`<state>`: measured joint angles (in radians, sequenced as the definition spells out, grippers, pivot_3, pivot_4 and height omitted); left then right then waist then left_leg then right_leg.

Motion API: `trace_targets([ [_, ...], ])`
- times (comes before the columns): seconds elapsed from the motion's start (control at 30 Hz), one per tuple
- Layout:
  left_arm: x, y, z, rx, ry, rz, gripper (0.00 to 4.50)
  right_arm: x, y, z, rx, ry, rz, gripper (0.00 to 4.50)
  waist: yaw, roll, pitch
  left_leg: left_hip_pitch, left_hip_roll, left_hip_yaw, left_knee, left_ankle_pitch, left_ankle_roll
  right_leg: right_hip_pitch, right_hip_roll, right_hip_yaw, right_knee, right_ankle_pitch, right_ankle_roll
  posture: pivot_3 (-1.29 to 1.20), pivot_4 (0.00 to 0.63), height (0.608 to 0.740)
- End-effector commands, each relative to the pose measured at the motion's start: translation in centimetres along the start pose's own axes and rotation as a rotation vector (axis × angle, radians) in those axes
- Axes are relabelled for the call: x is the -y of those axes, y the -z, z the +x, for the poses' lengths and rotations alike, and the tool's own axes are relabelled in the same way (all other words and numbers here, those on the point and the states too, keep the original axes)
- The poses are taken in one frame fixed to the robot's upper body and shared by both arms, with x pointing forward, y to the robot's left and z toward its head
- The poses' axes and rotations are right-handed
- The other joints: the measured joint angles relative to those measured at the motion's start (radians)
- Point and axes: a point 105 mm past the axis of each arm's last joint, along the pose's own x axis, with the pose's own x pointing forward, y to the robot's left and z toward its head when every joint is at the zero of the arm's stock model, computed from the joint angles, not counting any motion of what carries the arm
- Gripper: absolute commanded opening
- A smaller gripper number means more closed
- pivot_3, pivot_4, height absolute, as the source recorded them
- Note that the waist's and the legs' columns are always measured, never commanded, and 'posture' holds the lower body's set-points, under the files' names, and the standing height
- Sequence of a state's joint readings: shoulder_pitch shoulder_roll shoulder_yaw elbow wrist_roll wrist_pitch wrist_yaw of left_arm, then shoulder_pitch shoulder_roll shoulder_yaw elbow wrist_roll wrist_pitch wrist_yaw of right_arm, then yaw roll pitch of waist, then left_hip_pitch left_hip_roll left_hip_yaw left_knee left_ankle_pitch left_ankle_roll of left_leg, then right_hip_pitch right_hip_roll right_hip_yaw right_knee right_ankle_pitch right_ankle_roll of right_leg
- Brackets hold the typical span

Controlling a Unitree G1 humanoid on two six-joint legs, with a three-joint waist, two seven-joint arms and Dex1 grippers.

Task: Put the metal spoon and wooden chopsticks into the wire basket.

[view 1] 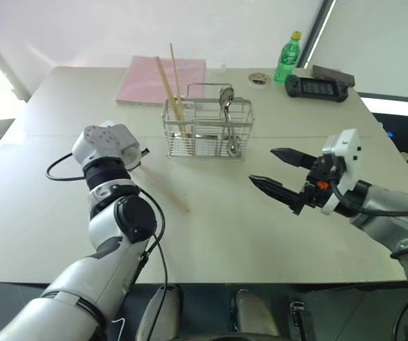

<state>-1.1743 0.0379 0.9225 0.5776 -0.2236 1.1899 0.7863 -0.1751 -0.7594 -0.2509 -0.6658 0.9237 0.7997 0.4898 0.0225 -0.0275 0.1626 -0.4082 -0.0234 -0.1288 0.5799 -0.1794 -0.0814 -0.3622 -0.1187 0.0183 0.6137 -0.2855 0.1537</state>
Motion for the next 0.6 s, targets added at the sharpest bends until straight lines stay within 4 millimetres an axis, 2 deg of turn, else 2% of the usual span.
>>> trace_targets([
  [0.03,1.2,2.1,0.6,-0.086,0.045,0.013,0.03,-0.1,-1.6,-0.2,0.068,0.006,-0.036,4.50,0.006,0.000,0.000,0.000,0.000,0.000,0.000,0.000,0.000,0.000,0.000,0.000,0.000,0.000,0.000,0.00,0.150,0.721],
  [0.2,1.1,1.6,0.4,-0.077,0.046,-0.009,0.03,0.1,-1.7,-0.1,0.069,0.009,-0.037,4.50,0.018,0.000,0.000,0.000,0.000,0.000,0.000,0.000,0.000,0.000,0.000,0.000,0.000,0.000,0.000,0.00,0.150,0.721],
  [0.27,0.7,0.8,0.2,-0.048,0.045,-0.042,0.03,0.3,-1.7,-0.1,0.069,0.012,-0.038,4.50,0.017,0.000,0.000,-0.001,0.000,0.000,0.000,0.000,0.000,0.000,0.000,0.000,0.000,0.000,0.000,0.00,0.150,0.721],
  [0.33,-0.1,-1.1,0.0,0.020,0.059,-0.104,0.03,0.4,-1.8,-0.1,0.067,0.015,-0.038,4.50,0.016,0.000,0.000,0.000,0.000,0.000,0.000,0.000,0.000,-0.001,0.000,0.000,0.000,0.000,0.000,0.00,0.150,0.721],
  [0.47,-1.1,-7.1,-1.5,0.257,0.205,-0.209,0.03,0.4,-1.8,0.1,0.065,0.014,-0.038,4.50,0.001,-0.003,0.002,-0.002,0.000,0.001,-0.001,0.000,-0.001,-0.004,0.000,0.000,0.000,0.000,0.000,0.00,0.150,0.721],
  [0.5,-1.2,-9.1,-2.5,0.339,0.278,-0.243,0.03,0.3,-1.9,0.1,0.066,0.011,-0.038,4.50,-0.008,-0.004,0.003,-0.003,0.000,0.001,-0.002,0.001,-0.001,-0.006,0.000,0.000,0.001,0.000,0.000,0.00,0.150,0.721],
  [0.57,-1.7,-13.8,-6.0,0.579,0.427,-0.262,0.03,0.2,-2.0,0.2,0.067,0.007,-0.039,4.50,-0.014,-0.006,0.004,-0.004,0.001,0.001,-0.003,0.001,-0.002,-0.008,0.000,0.000,0.001,0.000,0.000,0.00,0.150,0.721],
  [0.6,-1.8,-15.5,-7.7,0.681,0.493,-0.254,0.03,0.2,-2.0,0.2,0.067,0.007,-0.039,4.50,-0.018,-0.007,0.004,-0.005,0.001,0.001,-0.003,0.001,-0.002,-0.009,0.000,0.000,0.001,0.000,-0.001,0.00,0.150,0.721],
])
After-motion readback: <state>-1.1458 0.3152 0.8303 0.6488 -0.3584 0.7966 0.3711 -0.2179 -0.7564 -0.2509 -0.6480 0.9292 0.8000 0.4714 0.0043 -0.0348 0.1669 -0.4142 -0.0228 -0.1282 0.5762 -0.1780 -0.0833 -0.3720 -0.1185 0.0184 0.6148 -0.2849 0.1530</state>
